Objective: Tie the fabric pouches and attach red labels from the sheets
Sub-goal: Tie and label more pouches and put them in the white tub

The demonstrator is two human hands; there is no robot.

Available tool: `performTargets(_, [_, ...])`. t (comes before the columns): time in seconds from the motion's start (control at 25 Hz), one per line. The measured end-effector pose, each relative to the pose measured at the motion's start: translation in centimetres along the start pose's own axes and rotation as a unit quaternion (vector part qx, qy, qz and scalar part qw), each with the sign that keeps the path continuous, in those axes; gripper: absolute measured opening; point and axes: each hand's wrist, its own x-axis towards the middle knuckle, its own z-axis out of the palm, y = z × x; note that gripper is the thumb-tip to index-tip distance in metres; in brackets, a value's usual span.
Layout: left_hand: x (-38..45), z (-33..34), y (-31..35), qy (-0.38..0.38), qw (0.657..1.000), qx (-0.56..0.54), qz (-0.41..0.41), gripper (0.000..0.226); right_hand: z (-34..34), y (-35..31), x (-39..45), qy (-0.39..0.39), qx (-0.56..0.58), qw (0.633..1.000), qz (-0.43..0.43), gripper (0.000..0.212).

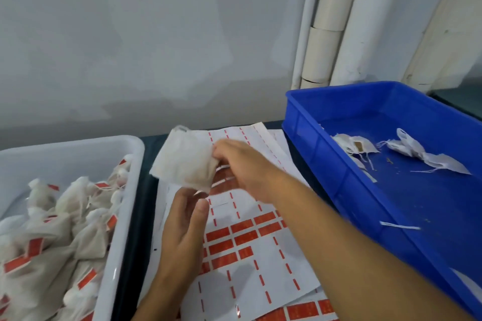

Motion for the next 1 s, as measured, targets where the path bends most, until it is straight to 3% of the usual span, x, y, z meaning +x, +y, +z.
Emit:
performTargets(0.2, [0.7,0.1,-0.5,0.067,0.991,-0.083,-0.083,0.050,2.3,6.2,-0.6,0.017,-0.028,0.999,0.041,0.025])
performTargets(0.36, [0.9,-0.1,-0.9,0.081,0.990,-0.074,-0.091,0.044,1.6,7.5,-1.6,0.045,-0.092,0.995,-0.002,0.019])
performTargets(0.52, [1.0,0.3,-1.4,0.039,0.995,-0.027,-0.083,0.014,0.5,7.4,-2.4,0.062,-0.126,0.988,-0.062,0.027])
performTargets(0.76, [0.8,0.0,-1.6,-0.039,0.995,0.004,-0.093,0.028,0.0,8.7,-3.1,0.067,-0.103,0.990,-0.064,0.022])
performTargets(1.0, [0.7,0.1,-1.4,-0.041,0.995,0.001,-0.090,0.018,-1.0,9.6,-3.1,0.091,-0.165,0.980,-0.067,0.016])
